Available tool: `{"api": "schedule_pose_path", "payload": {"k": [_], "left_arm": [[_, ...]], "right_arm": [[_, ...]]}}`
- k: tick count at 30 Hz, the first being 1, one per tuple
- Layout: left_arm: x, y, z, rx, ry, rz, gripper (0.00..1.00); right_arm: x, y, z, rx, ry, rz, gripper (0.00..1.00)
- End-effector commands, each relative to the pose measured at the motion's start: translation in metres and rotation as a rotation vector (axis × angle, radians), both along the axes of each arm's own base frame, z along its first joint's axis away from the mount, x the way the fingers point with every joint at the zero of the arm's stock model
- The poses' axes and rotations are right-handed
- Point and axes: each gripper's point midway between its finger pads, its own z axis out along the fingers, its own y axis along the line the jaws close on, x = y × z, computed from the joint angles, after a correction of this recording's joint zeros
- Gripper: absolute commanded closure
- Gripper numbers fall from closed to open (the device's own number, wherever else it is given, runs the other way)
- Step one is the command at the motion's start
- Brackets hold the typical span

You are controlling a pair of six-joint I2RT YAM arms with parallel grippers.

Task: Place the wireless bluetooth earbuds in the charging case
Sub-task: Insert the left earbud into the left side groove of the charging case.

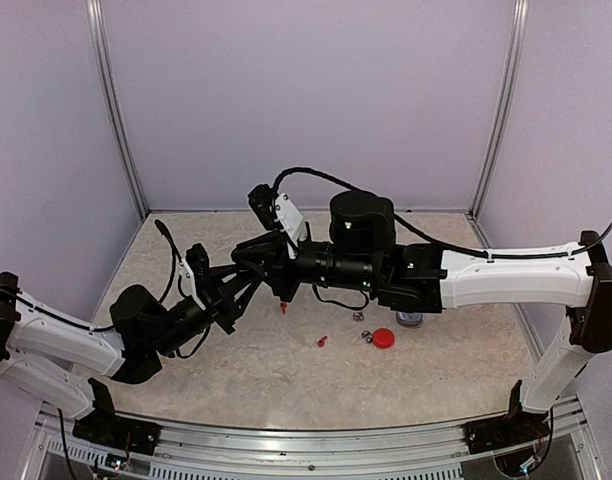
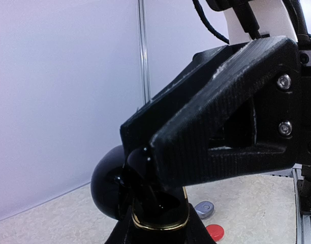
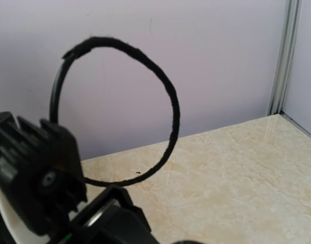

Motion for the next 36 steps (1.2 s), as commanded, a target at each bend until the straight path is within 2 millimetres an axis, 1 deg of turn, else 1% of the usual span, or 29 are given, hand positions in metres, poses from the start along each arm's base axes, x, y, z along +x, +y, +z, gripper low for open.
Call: {"api": "schedule_pose_path", "payload": {"k": [1,8,15,24,30,36], "left_arm": [[-0.004,0.0,0.018,-0.047,-0.049,-0.007,1.0],[-0.004,0.004,0.022,-0.059,-0.054,0.004,1.0],[-0.005,0.007,0.026,-0.071,-0.062,0.009,1.0],[-0.005,0.012,0.031,-0.091,-0.072,0.014,1.0],[-0.002,0.015,0.033,-0.112,-0.06,0.016,1.0],[-0.001,0.014,0.033,-0.111,-0.062,0.012,1.0]], "right_arm": [[-0.007,0.007,-0.003,0.006,0.009,0.021,0.96],[-0.007,0.003,-0.023,-0.032,0.066,0.005,0.94],[-0.006,-0.001,-0.035,-0.058,0.106,-0.012,0.93],[-0.004,-0.01,-0.039,-0.075,0.112,-0.041,0.91],[-0.005,-0.015,-0.041,-0.071,0.111,-0.045,0.91],[-0.006,-0.016,-0.045,-0.084,0.11,-0.044,0.92]]}}
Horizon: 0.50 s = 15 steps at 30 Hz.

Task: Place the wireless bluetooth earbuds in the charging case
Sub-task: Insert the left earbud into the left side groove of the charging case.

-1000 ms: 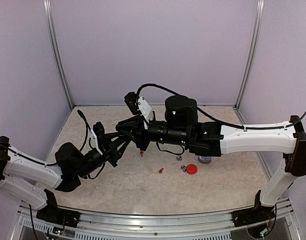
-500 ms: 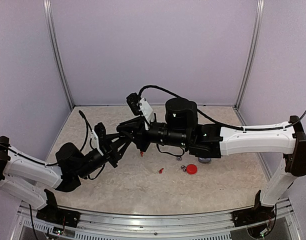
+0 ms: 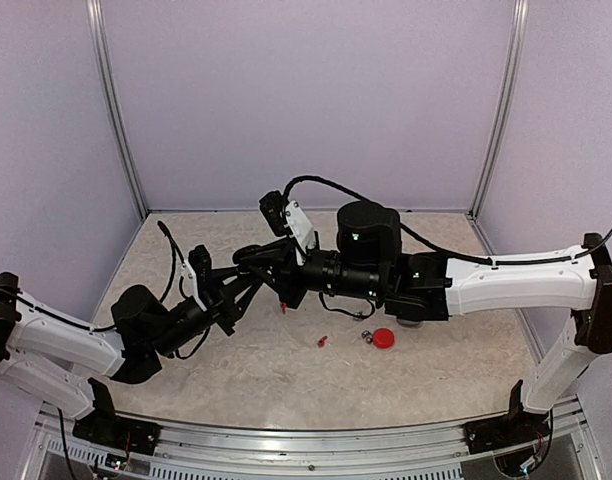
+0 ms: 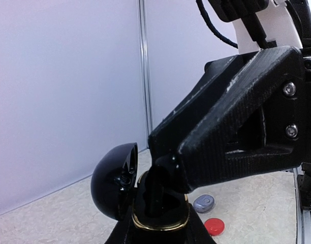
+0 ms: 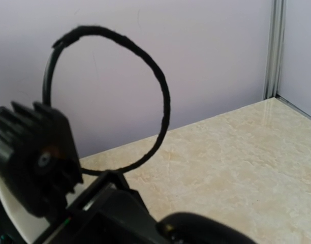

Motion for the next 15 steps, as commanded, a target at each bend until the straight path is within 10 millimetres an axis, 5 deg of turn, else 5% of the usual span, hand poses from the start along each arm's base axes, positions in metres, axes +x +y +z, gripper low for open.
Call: {"api": "schedule_pose_path", "payload": {"k": [1,15], "left_arm": [[-0.004,0.013,0.04,-0.127,-0.082,0.01,1.0],[-0.016,-0.008,0.028,-0.03,-0.109,-0.093,1.0]], "right_arm": [[-0.006,-0.005,-0.029,-0.092,0.038,0.001,0.93],[-0.002,-0.004,-0.012,-0.137,-0.023,0.021,1.0]]}}
